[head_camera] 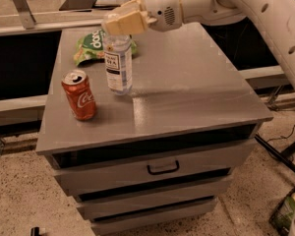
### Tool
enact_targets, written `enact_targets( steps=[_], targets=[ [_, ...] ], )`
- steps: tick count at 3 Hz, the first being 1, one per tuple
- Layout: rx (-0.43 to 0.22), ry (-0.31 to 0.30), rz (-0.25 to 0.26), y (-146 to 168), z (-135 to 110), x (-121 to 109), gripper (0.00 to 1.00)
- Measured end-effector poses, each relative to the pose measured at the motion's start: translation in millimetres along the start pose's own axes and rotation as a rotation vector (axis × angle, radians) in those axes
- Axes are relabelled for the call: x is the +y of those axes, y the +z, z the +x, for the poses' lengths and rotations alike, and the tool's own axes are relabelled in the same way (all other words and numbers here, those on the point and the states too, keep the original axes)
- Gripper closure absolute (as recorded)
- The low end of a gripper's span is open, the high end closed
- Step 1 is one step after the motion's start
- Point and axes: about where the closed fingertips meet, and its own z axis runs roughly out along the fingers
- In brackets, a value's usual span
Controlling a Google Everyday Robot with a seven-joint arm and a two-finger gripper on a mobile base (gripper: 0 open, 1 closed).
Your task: Move blue plastic bottle near coke can
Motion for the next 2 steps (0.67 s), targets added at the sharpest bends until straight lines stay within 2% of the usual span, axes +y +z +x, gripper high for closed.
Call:
enact_targets(
  steps=[1, 2],
  targets=[
    [0.002, 0.001, -0.024, 14.5, 3.7, 4.1, 1.00],
    [0.005, 0.006, -0.036, 22.6, 7.4, 5.6, 0.84]
  ],
)
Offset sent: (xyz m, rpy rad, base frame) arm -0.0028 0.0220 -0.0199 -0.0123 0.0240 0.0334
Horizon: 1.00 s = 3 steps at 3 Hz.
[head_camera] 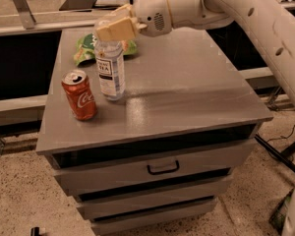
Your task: Move blue plastic bottle near coke can
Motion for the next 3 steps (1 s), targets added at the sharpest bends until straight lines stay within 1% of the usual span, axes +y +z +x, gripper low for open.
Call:
enact_targets(
  steps=[2, 3],
  targets=[
    [0.003, 0.014, -0.017, 9.6, 7.8, 3.2, 0.38],
    [-0.010, 0.015, -0.025, 12.3, 8.5, 4.2, 0.15]
  ],
)
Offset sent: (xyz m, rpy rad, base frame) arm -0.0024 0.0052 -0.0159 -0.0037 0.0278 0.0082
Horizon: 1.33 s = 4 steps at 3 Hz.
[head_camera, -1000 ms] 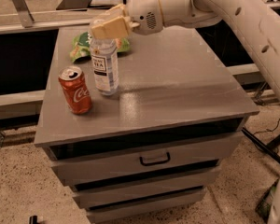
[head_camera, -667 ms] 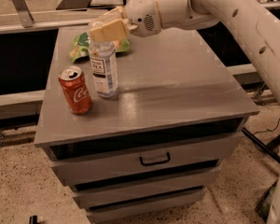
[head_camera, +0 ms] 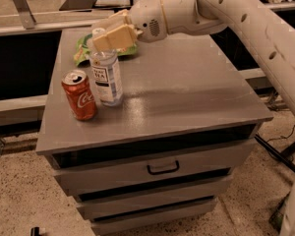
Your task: Move blue plastic bottle near coke can
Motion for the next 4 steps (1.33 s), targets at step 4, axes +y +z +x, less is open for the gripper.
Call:
enact_targets(
  steps=[4],
  targets=[
    [0.163, -0.153, -0.036, -41.7, -7.3, -3.9, 0.00]
  ],
)
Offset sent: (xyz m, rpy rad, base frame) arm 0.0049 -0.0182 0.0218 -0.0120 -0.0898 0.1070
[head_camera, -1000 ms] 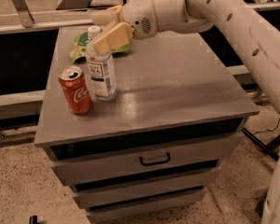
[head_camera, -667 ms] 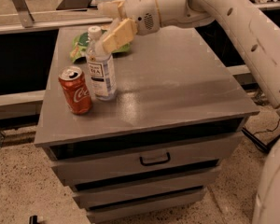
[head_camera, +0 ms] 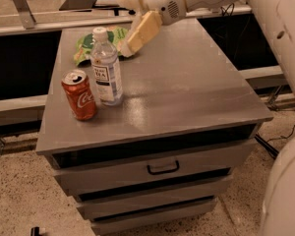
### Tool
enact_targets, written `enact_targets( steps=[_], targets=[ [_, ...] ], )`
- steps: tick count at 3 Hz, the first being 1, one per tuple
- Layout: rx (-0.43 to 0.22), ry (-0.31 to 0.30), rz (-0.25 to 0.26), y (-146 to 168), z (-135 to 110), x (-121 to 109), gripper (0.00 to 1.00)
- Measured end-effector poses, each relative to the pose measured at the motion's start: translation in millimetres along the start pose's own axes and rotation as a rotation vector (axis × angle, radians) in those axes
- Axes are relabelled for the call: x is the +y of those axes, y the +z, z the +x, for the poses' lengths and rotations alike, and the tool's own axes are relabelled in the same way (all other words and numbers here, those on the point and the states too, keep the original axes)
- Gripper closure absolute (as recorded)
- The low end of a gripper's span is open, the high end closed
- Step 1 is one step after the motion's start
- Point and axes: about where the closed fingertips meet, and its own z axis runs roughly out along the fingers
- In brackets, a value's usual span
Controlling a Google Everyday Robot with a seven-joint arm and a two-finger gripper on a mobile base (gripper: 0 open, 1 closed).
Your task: Move blue plastic bottle near coke can
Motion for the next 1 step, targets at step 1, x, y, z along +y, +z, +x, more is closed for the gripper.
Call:
enact_targets(
  steps=[1],
  targets=[
    [0.010, -0.002, 0.000, -2.1, 2.0, 0.0, 0.00]
  ],
)
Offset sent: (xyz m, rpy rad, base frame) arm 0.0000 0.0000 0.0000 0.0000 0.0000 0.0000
